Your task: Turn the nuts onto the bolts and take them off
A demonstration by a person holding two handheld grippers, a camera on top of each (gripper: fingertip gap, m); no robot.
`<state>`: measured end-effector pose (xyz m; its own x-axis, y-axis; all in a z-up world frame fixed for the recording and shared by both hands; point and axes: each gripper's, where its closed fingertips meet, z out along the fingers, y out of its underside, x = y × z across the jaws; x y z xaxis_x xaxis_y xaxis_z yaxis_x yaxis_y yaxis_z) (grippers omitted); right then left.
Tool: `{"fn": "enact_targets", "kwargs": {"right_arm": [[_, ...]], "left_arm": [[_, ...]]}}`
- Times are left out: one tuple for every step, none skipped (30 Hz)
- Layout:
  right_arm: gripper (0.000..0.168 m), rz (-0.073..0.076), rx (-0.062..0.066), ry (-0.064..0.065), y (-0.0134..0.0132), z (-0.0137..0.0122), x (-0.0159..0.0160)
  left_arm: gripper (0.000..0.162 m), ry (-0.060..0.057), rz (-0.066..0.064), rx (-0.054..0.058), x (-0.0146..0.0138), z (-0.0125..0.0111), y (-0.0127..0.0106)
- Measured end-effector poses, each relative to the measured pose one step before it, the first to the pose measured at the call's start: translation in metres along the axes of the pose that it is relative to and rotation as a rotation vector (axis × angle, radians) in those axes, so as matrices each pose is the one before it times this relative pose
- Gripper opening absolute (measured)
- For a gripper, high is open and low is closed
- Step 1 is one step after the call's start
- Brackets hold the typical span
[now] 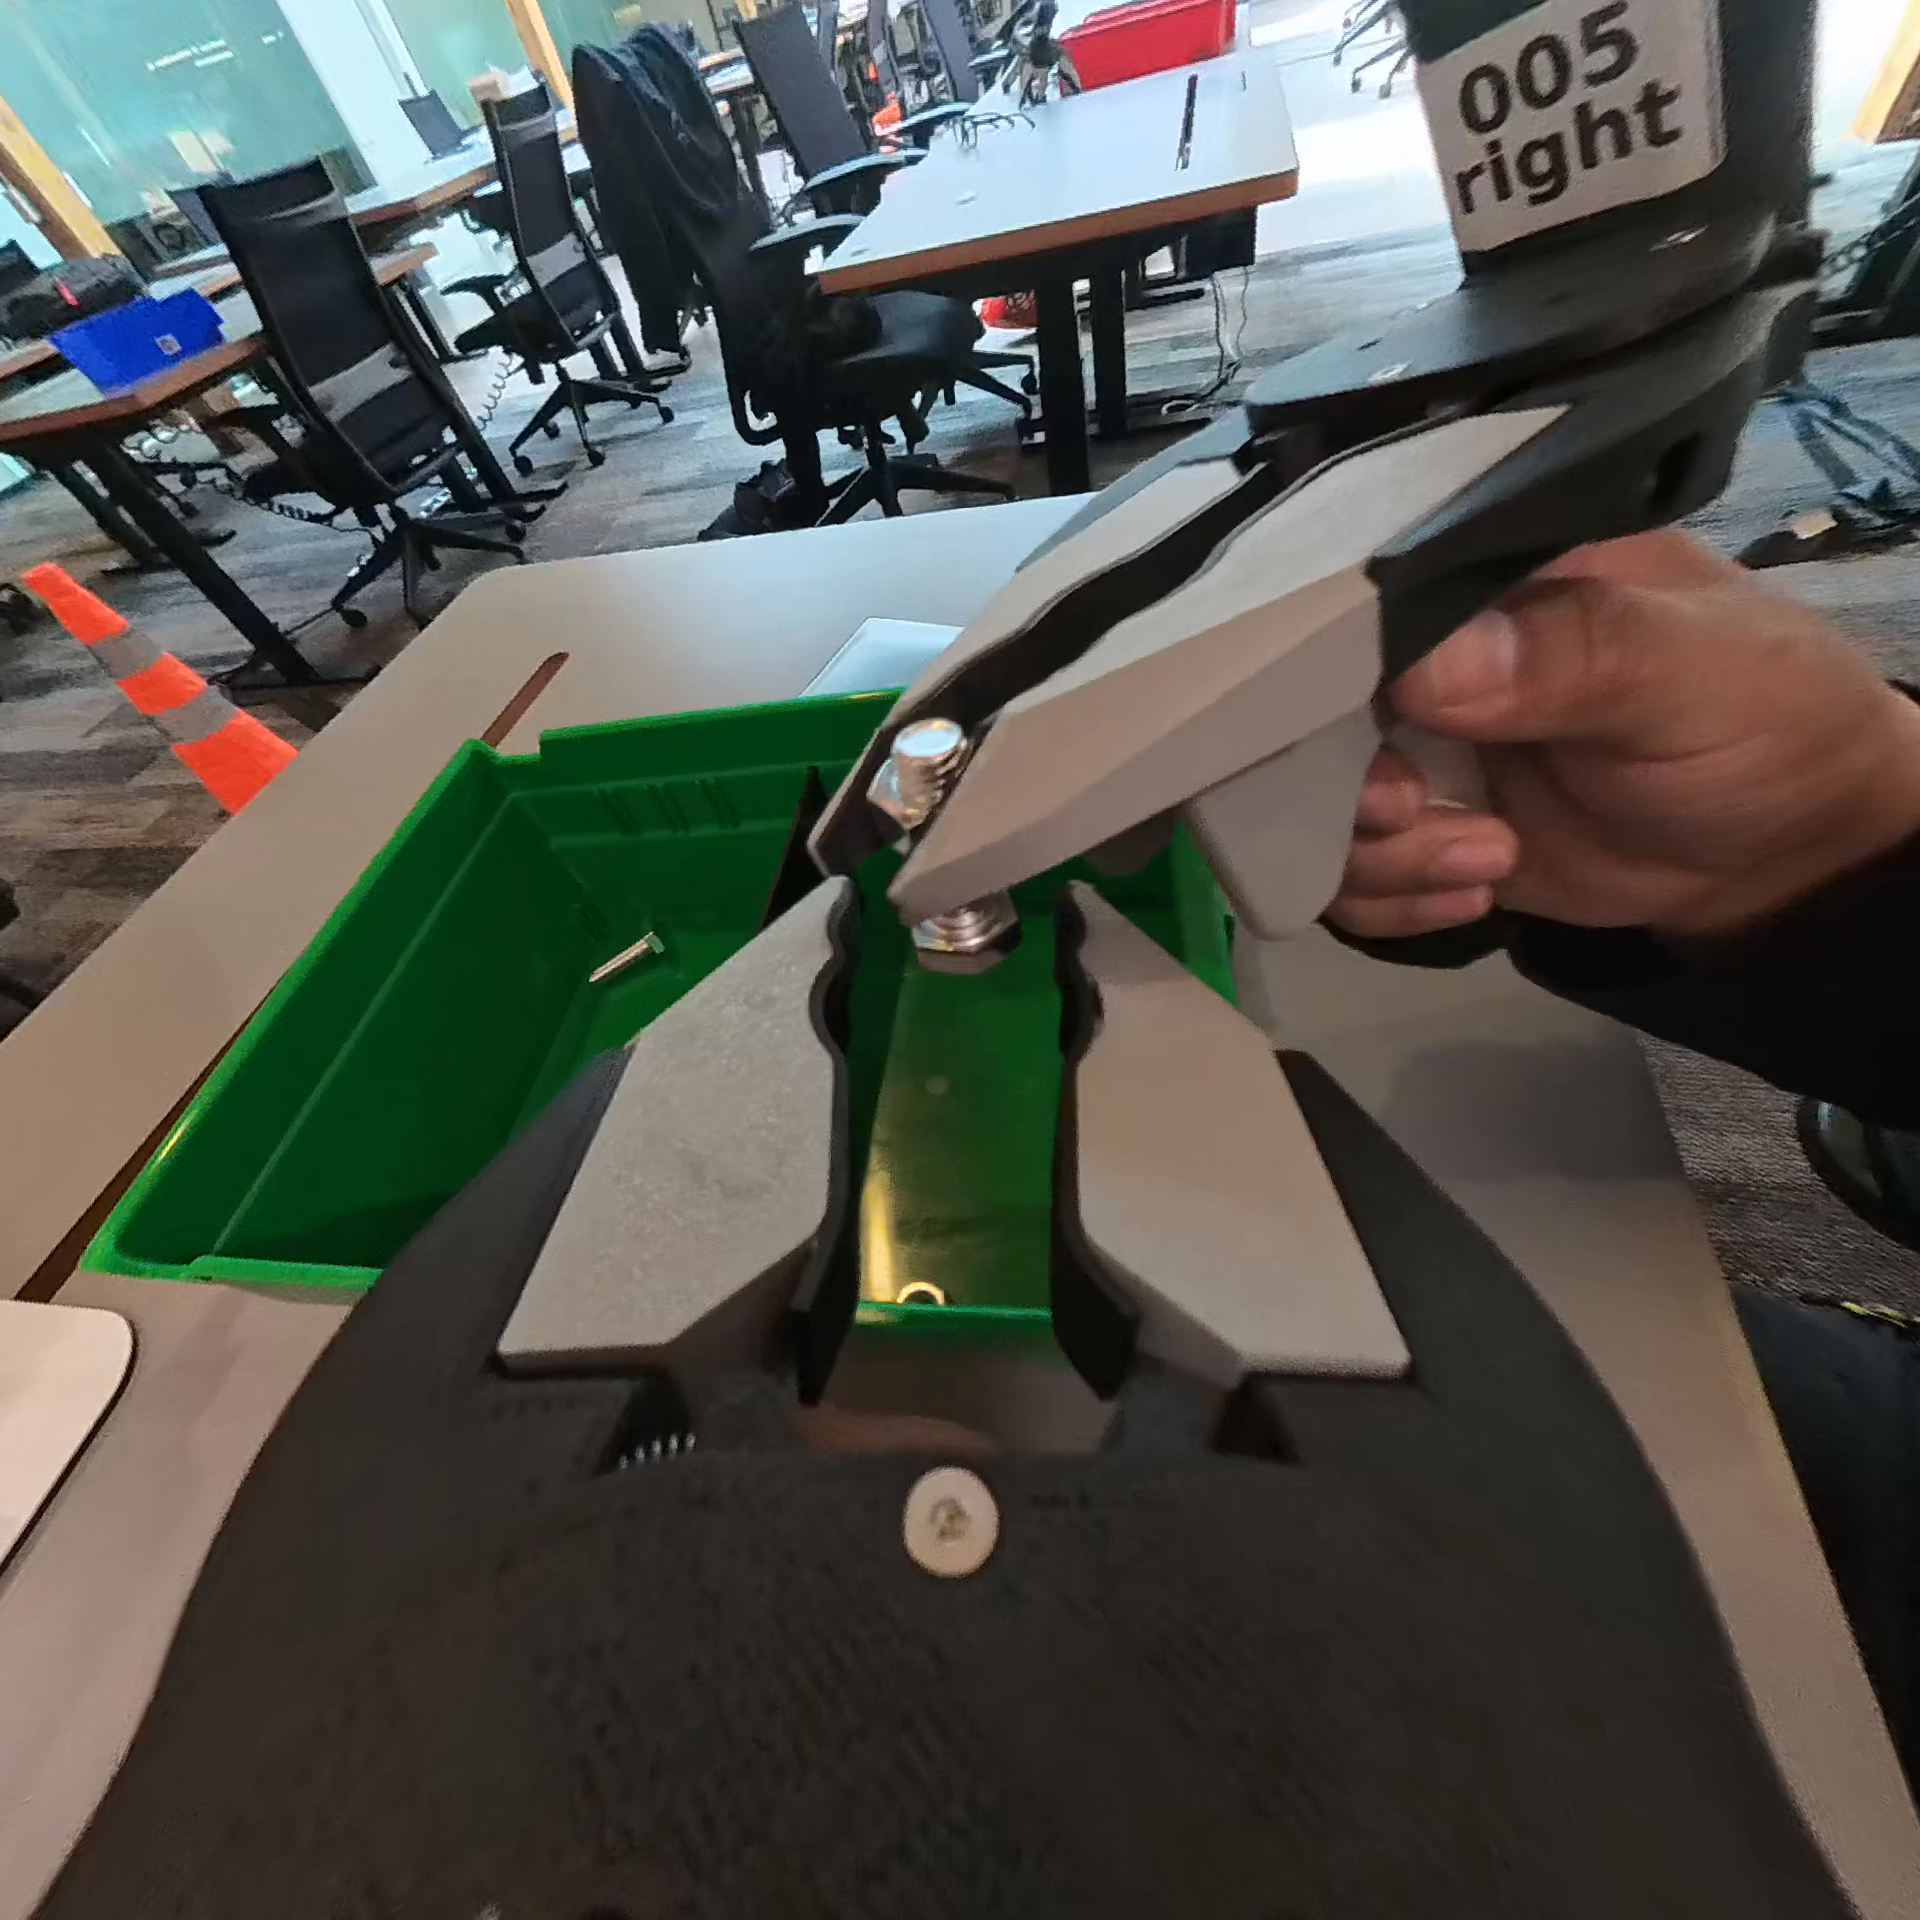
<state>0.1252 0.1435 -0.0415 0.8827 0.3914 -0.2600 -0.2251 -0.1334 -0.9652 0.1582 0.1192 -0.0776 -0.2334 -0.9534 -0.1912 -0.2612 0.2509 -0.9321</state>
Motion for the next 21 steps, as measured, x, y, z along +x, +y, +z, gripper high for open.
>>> {"fn": "enact_targets", "kwargs": {"right_arm": [[0.017,0.0022,-0.0020,0.0002,0.00067,0.00029,0.00029],[0.016,0.0102,0.0033,-0.0132,-0.00015,0.00023,-0.00145],[0.016,0.0175,0.0060,-0.0119,-0.00080,0.00001,-0.00123],[0.016,0.0094,0.0042,-0.0048,-0.00045,-0.00004,-0.00006],[0.016,0.0045,-0.0001,-0.0018,0.00014,-0.00008,0.00036],[0.016,0.0035,-0.0050,-0.0027,0.00089,0.00024,0.00009],[0.016,0.0032,0.0026,-0.0024,-0.00019,-0.00013,-0.00009],[0.016,0.0025,0.0109,0.0016,-0.00169,-0.00050,0.00029],[0.017,0.0015,0.0088,0.0082,-0.00153,-0.00100,0.00129],[0.017,-0.0058,0.0010,0.0179,-0.00040,-0.00112,0.00270],[0.019,-0.0202,-0.0040,0.0307,0.00018,-0.00111,0.00376],[0.022,-0.0391,-0.0171,0.0420,0.00192,-0.00061,0.00437],[0.024,-0.0528,-0.0217,0.0362,0.00257,0.00020,0.00214],[0.027,-0.0465,-0.0199,0.0221,0.00244,0.00112,-0.00077],[0.029,-0.0304,-0.0172,0.0115,0.00201,0.00171,-0.00261],[0.027,-0.0231,-0.0078,0.0025,0.00099,0.00183,-0.00390],[0.022,-0.0249,0.0074,0.0077,-0.00110,0.00090,-0.00273],[0.024,-0.0227,0.0084,0.0181,-0.00097,0.00108,-0.00042],[0.027,-0.0165,0.0104,0.0085,-0.00103,0.00173,-0.00112],[0.028,-0.0032,0.0132,-0.0042,-0.00128,0.00168,-0.00182],[0.030,0.0085,0.0033,-0.0154,0.00005,0.00092,-0.00215]], "left_arm": [[0.031,0.0037,0.0047,0.0068,0.00106,-0.00067,-0.00161],[0.019,0.0012,0.0141,0.0107,0.00103,-0.00096,-0.00166],[0.017,-0.0050,0.0174,0.0055,0.00029,-0.00037,-0.00093],[0.017,-0.0089,0.0136,-0.0011,-0.00053,-0.00008,-0.00027],[0.017,-0.0078,0.0089,-0.0058,-0.00046,0.00010,0.00032],[0.017,-0.0023,0.0055,-0.0098,0.00005,0.00022,0.00088],[0.017,-0.0045,0.0044,-0.0055,-0.00026,-0.00011,0.00037],[0.017,-0.0079,0.0012,0.0049,-0.00113,-0.00045,-0.00088],[0.017,-0.0071,-0.0071,0.0069,-0.00168,-0.00046,-0.00109],[0.016,-0.0092,-0.0106,0.0010,-0.00273,-0.00044,-0.00023],[0.017,-0.0168,-0.0069,-0.0089,-0.00439,-0.00033,0.00174],[0.017,-0.0169,-0.0013,-0.0144,-0.00479,-0.00023,0.00298],[0.016,-0.0169,-0.0011,-0.0123,-0.00440,-0.00010,0.00292],[0.016,-0.0145,-0.0039,-0.0071,-0.00360,-0.00002,0.00190],[0.016,-0.0052,-0.0044,-0.0047,-0.00163,0.00030,0.00123],[0.016,0.0000,0.0002,-0.0060,-0.00019,0.00036,0.00106],[0.016,-0.0055,0.0072,-0.0047,-0.00032,0.00037,0.00079],[0.016,0.0054,0.0102,0.0008,0.00178,0.00015,-0.00021],[0.016,0.0241,0.0023,0.0064,0.00536,-0.00010,-0.00180],[0.016,0.0243,0.0060,0.0076,0.00651,0.00008,-0.00261],[0.016,0.0085,0.0139,-0.0032,0.00466,0.00047,-0.00121]]}}
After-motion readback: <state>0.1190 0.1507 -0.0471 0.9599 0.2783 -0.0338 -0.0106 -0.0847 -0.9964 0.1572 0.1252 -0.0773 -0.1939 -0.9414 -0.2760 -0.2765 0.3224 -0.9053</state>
